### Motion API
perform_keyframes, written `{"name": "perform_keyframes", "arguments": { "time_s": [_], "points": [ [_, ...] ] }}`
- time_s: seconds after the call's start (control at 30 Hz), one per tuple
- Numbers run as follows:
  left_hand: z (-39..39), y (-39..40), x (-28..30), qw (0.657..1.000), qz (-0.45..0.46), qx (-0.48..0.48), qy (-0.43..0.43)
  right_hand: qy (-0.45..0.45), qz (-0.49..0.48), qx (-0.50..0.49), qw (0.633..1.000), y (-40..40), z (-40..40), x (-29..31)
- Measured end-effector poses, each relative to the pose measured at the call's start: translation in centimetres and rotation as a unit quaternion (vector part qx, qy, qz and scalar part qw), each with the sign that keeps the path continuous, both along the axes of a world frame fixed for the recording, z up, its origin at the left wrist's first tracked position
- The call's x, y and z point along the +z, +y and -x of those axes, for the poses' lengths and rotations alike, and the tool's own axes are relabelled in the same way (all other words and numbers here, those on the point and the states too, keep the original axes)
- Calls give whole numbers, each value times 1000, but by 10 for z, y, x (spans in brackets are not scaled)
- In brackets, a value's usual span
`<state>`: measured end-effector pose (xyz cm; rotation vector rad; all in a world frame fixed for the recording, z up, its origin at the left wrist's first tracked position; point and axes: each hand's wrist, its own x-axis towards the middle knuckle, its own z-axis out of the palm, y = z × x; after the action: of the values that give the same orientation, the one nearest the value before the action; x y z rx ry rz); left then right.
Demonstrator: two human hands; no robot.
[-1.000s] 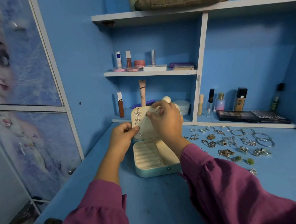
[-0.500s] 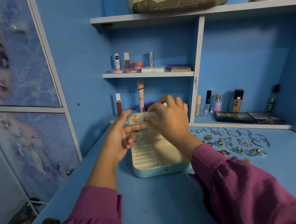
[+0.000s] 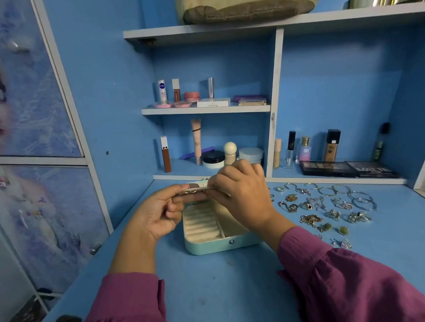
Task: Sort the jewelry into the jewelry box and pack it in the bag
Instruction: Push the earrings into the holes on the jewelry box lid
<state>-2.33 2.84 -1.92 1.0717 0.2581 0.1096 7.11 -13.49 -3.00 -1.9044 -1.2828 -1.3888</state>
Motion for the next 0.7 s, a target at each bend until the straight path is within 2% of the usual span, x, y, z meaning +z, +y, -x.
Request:
{"name": "perform_keyframes", "arguments": {
  "time_s": [0.17, 0.3, 0.43, 0.57, 0.7],
  "points": [
    [3, 2, 0, 999, 9, -19, 37, -35, 15, 15, 999, -2, 1, -6],
    [7, 2, -2, 998, -10, -40, 47, -1, 64, 57, 996, -16, 0, -10],
    [12, 2, -4, 995, -49, -68, 53, 147, 132, 72, 978, -46, -4, -7],
    [12, -2, -9, 993, -83, -54, 67, 322, 129, 42, 937, -82, -16, -2],
    [12, -5, -12, 990, -99, -60, 81, 385, 169, -37, 907, -106, -33, -6]
  ]
}}
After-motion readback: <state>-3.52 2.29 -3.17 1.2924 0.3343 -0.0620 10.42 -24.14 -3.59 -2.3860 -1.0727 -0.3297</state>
